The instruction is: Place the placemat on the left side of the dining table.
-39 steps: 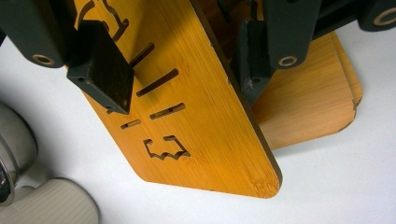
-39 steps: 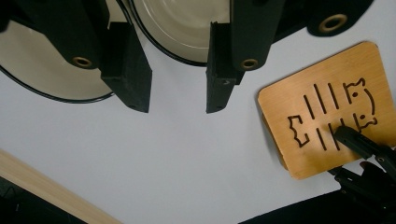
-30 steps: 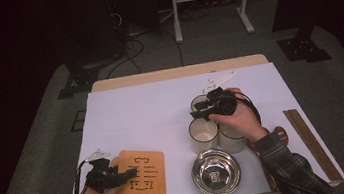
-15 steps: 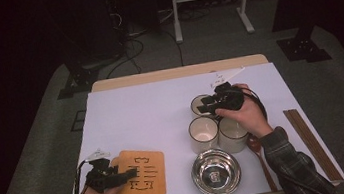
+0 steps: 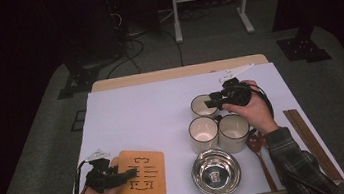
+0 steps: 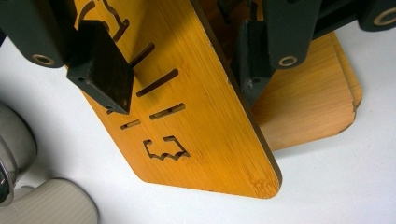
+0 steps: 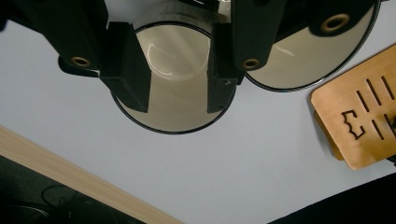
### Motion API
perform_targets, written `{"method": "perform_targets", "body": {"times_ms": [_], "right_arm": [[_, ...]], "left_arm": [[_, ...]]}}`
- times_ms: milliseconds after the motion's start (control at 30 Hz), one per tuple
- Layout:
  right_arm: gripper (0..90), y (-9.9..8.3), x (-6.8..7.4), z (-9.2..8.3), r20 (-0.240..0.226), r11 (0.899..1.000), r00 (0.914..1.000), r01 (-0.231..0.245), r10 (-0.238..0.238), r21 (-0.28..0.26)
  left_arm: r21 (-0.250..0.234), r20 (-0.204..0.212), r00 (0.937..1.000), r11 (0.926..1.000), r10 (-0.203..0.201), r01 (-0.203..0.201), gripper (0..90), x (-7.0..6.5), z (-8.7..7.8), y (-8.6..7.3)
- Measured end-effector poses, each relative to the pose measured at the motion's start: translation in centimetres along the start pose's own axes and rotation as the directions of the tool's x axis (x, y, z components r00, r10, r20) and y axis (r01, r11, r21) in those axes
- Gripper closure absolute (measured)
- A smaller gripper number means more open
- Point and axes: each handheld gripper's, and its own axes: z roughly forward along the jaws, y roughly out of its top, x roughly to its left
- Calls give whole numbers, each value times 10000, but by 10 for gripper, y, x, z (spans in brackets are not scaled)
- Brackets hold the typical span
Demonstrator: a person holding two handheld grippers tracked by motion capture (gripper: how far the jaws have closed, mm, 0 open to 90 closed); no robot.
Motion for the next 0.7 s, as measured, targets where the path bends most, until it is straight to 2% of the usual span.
{"method": "perform_targets", "body": {"times_ms": [700], "right_arm": [[553,-10,-27,-16,746,9976,9950,-649,665,-235]], "left_arm": [[3,12,10000,10000,-65,65,402,0,0,0]]}}
